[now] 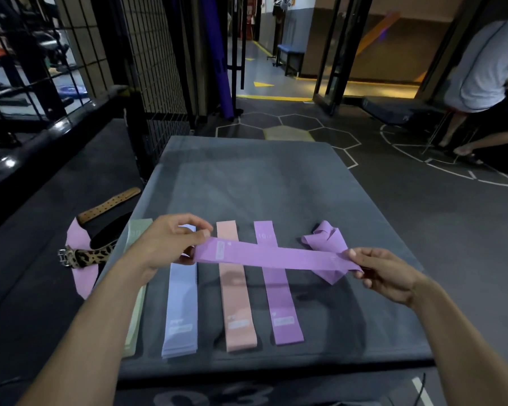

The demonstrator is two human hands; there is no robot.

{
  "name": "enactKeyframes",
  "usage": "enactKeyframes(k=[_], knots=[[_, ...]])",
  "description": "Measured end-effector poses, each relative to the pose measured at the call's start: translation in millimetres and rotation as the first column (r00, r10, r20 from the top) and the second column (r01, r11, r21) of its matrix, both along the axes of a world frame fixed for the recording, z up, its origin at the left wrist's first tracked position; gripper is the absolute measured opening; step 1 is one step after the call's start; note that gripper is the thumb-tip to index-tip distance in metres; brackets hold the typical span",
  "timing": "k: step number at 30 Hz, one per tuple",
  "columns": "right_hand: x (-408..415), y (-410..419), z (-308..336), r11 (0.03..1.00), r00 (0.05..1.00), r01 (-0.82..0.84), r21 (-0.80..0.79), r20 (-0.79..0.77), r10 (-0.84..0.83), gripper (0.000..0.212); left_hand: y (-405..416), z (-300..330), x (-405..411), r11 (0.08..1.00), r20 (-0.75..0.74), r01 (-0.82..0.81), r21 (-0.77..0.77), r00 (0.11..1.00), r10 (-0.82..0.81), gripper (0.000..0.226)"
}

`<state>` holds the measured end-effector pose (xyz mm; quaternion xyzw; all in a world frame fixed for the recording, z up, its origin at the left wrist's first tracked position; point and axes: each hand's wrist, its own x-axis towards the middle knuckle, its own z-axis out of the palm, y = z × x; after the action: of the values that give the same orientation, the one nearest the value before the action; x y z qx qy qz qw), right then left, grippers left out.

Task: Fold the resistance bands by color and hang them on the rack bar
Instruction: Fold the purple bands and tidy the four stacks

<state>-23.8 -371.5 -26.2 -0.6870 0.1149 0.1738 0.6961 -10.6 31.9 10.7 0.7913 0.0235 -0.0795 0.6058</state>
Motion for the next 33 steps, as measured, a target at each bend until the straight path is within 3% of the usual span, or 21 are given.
enactKeyframes(k=[5, 12, 16, 19, 23, 28, 33], knots=[[0, -6, -3, 0.999, 0.997, 0.025, 0.038, -0.071, -0.022, 0.021, 5, 10, -8, 0.984, -0.04, 0.16, -0.076, 0.986, -0.164, 0.011], [12, -11, -8, 0.951, 0.978, 0.206, -0.231, 0.017, -0.208, 0.013, 7, 13, -16, 0.891, -0.051, 0.454, -0.025, 0.889, -0.455, 0.015], [16, -9, -7, 0.939, 0.968, 0.251, -0.233, 0.047, -0.247, 0.011, -7, 10, -18, 0.883, 0.038, 0.448, 0.138, 0.889, -0.457, 0.016], [17, -3, -3, 0.941, 0.969, 0.247, -0.232, 0.068, -0.237, 0.013, -17, -4, -13, 0.853, 0.098, 0.385, 0.352, 0.891, -0.443, 0.012], [18, 7, 1, 0.935, 0.973, 0.229, -0.27, 0.095, -0.21, 0.013, -46, -29, -12, 0.597, 0.101, 0.356, 0.719, 0.796, -0.597, 0.015], [19, 13, -2, 0.93, 0.982, 0.184, -0.317, 0.098, -0.16, 0.013, -72, -47, -16, 0.399, 0.041, 0.38, 0.835, 0.679, -0.733, 0.017], [20, 20, 0, 0.935, 0.989, 0.145, -0.323, 0.088, -0.123, 0.013, -74, -50, -20, 0.31, 0.04, 0.333, 0.891, 0.622, -0.782, 0.02]])
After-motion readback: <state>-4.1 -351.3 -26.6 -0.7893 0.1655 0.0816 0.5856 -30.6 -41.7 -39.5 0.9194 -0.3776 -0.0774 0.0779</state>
